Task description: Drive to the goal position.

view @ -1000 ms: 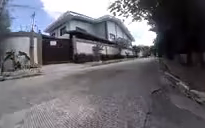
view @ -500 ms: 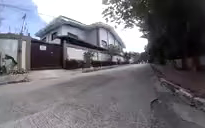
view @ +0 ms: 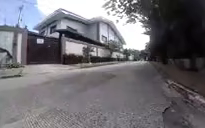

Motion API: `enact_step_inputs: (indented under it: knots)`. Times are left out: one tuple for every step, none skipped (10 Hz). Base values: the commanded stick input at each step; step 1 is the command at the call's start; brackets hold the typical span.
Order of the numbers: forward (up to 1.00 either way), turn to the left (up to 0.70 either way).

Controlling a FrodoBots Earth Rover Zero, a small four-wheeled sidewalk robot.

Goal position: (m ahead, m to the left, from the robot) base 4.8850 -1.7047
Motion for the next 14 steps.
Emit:
enact_step_inputs:
  knots:
    - [0.70,0.00]
    - [0.70,0.00]
    - [0.70,0.00]
    - [0.70,0.00]
    - [0.70,-0.17]
    - [0.70,-0.35]
    - [0.70,-0.35]
    - [0.70,-0.35]
    - [0.70,-0.35]
    - [0.70,-0.35]
    - [0.70,-0.35]
    - [0.70,-0.35]
    - [0.70,-0.35]
    - [0.70,-0.35]
